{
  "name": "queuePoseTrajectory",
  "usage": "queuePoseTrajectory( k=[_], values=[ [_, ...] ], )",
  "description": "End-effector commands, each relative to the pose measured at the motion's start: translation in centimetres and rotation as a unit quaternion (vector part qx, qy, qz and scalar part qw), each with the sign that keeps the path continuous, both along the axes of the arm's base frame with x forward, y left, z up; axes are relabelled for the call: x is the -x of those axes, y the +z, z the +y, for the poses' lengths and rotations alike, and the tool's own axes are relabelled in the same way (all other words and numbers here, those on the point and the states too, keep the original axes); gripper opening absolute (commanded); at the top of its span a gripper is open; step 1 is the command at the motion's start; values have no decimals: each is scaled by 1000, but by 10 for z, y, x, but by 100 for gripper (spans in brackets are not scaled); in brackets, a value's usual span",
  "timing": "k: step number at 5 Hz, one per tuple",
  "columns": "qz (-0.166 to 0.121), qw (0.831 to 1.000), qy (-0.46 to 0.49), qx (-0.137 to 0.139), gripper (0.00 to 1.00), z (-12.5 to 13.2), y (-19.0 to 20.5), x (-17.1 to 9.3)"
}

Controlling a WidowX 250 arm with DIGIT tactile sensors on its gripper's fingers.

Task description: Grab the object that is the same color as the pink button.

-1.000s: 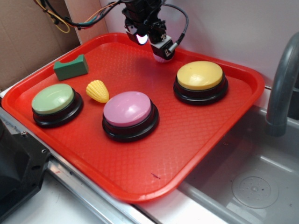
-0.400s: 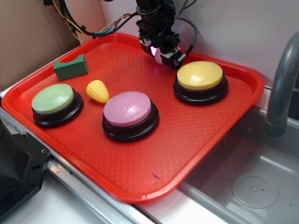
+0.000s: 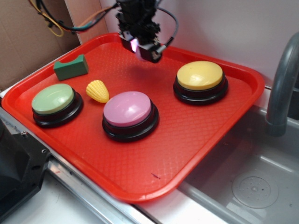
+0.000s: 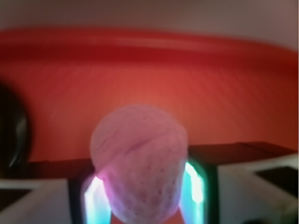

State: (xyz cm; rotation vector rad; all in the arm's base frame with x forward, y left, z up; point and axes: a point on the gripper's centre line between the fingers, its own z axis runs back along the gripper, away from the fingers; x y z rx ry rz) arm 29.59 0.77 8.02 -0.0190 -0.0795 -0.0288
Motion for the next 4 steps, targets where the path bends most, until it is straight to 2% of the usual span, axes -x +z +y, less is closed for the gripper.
queuePoseTrajectory(
  k=[1, 2, 3, 4],
  values=[
    [89, 978, 181, 57, 0, 28, 84, 78],
    [65, 980, 183, 37, 0, 22, 105, 88],
    [26, 985, 172, 10, 0, 17, 120, 85],
    [11, 988, 154, 4, 0, 13, 120, 78]
  ],
)
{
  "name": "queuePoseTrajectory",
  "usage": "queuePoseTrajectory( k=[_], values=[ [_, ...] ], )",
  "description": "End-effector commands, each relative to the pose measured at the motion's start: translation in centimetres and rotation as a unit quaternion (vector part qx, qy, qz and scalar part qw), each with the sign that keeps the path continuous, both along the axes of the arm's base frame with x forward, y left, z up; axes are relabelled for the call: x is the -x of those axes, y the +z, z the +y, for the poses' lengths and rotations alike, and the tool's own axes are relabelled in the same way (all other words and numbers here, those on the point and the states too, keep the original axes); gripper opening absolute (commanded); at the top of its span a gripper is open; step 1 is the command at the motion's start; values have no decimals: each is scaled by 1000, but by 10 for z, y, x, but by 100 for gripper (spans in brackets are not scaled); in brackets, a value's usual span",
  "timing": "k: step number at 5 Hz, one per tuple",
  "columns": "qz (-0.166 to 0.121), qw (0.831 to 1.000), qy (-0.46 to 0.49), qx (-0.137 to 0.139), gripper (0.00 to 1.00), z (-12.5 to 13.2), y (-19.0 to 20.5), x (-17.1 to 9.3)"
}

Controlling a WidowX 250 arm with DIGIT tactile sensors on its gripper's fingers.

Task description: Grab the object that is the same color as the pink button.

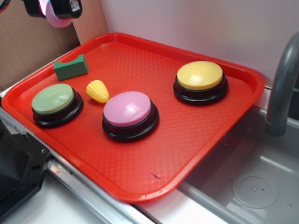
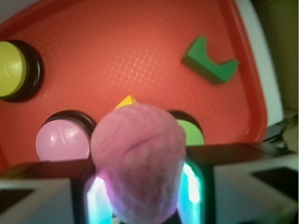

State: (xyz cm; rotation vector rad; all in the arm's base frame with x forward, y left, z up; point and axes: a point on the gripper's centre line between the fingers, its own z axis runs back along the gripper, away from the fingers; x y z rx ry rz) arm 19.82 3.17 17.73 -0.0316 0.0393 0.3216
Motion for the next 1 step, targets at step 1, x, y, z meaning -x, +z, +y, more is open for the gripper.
queuePoseTrajectory(
  k=[1],
  values=[
    [-44, 998, -29, -20, 0, -12, 14, -28]
  ],
)
